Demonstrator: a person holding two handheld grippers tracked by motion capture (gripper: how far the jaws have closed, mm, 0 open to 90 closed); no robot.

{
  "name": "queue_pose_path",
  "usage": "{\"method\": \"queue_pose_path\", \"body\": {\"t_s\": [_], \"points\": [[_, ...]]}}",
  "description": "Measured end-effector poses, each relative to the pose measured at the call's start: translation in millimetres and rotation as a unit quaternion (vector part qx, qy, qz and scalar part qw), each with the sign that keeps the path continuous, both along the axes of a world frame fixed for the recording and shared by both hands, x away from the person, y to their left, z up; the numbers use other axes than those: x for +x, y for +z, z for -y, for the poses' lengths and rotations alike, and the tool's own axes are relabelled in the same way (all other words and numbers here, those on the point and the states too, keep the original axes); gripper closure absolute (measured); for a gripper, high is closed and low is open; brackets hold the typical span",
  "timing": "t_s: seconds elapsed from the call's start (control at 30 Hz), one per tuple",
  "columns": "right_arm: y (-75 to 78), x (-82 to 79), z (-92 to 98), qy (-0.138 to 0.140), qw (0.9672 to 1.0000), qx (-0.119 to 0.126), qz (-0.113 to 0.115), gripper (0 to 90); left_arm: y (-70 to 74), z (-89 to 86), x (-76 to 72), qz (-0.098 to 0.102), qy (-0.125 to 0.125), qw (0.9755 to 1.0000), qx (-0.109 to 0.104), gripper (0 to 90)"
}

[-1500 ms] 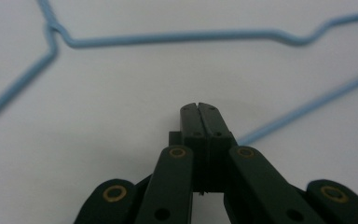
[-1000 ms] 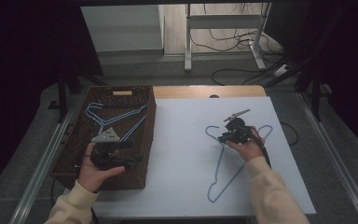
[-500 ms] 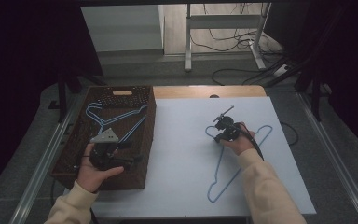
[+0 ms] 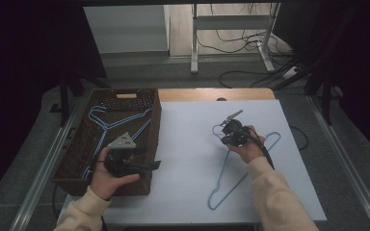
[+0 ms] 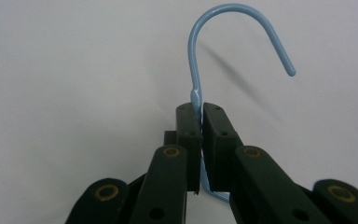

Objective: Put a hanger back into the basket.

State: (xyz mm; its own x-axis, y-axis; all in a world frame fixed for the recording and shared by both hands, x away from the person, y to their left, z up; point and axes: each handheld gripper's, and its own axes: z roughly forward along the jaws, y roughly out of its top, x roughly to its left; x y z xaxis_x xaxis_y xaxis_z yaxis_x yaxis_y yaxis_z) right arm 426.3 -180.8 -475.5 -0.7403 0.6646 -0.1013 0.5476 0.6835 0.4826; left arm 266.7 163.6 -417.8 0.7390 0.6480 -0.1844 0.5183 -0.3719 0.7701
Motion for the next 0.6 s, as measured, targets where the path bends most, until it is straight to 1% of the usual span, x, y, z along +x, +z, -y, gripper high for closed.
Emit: {"method": "queue_pose_path", "body": {"t_s": [0.03, 0.07, 0.17, 0.23, 0.3, 0.33, 0.4, 0.47, 0.6], "points": [[2.7, -2.2, 0.4, 0.000, 1.0000, 0.005, 0.004, 86.3, 1.0, 14.3, 0.7, -0.002, -0.009, 0.9999, 0.007, 25.5], [6.6, -5.5, 1.3, 0.001, 0.9999, 0.013, 0.009, 86.3, 0.6, 20.2, 1.2, -0.004, -0.013, 0.9999, 0.009, 25.5], [9.0, -8.3, 2.3, 0.000, 0.9996, 0.023, 0.015, 86.3, -3.1, 41.5, 3.8, -0.016, -0.022, 0.9995, 0.019, 25.4], [10.0, -9.8, 3.4, 0.000, 0.9995, 0.026, 0.018, 86.3, -7.7, 58.1, 7.1, -0.032, -0.025, 0.9989, 0.024, 25.6], [11.1, -11.3, 4.5, -0.003, 0.9993, 0.031, 0.021, 86.3, -11.6, 72.5, 10.4, -0.042, -0.029, 0.9982, 0.032, 25.6], [11.6, -12.1, 4.9, -0.005, 0.9992, 0.033, 0.022, 86.3, -13.5, 78.3, 11.7, -0.046, -0.028, 0.9981, 0.029, 25.5], [12.5, -13.5, 5.1, -0.007, 0.9991, 0.036, 0.023, 86.3, -18.1, 92.6, 16.6, -0.057, -0.032, 0.9973, 0.034, 25.5], [13.7, -15.2, 5.6, -0.009, 0.9988, 0.042, 0.025, 86.3, -22.7, 102.5, 20.7, -0.066, -0.034, 0.9967, 0.033, 25.5], [14.6, -17.2, 7.1, -0.012, 0.9984, 0.048, 0.028, 86.3, -37.2, 120.0, 31.2, -0.096, -0.039, 0.9943, 0.022, 26.0]]}}
